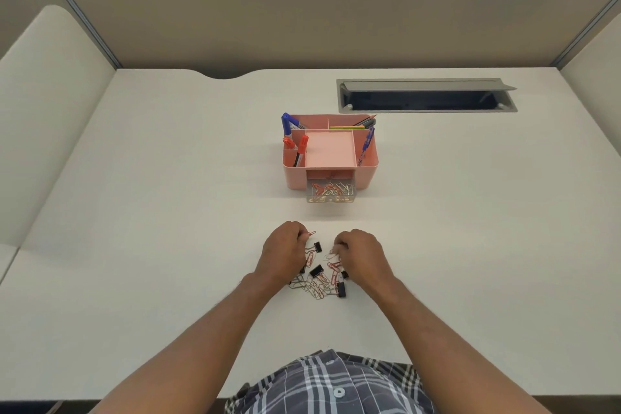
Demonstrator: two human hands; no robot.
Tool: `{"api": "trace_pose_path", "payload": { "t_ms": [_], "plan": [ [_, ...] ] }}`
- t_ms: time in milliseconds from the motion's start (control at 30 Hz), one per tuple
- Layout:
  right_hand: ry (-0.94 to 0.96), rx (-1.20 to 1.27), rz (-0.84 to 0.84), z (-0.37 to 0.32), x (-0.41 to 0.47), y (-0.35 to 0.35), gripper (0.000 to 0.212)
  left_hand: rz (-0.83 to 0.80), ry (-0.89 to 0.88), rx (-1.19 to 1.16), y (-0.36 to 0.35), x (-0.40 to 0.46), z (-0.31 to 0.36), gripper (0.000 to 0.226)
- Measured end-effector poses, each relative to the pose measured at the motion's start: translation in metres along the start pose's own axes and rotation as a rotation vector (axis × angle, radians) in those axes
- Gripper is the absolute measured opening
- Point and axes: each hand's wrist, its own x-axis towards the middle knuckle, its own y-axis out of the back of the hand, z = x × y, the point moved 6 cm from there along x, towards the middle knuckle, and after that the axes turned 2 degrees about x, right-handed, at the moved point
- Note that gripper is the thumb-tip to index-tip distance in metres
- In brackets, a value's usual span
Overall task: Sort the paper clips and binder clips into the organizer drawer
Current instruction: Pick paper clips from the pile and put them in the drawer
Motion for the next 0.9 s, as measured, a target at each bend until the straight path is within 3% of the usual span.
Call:
{"api": "trace_pose_path", "payload": {
  "t_ms": [167, 367, 567, 900],
  "plan": [
    [-0.05, 0.028, 0.028, 0.017, 0.0, 0.015, 0.023, 0.006, 0.002, -0.012, 0.001, -0.001, 0.0, 0.013],
    [0.05, -0.024, -0.059, 0.007, -0.003, -0.001, 0.028, 0.013, 0.005, -0.014, 0.002, -0.001, 0.002, 0.014],
    [0.205, -0.125, -0.018, -0.008, 0.0, -0.009, 0.015, 0.011, 0.005, -0.014, 0.002, -0.001, 0.002, 0.012],
    [0.15, -0.214, -0.115, -0.014, 0.008, -0.011, 0.008, 0.012, 0.02, -0.007, 0.0, 0.0, 0.001, 0.012]
  ]
}}
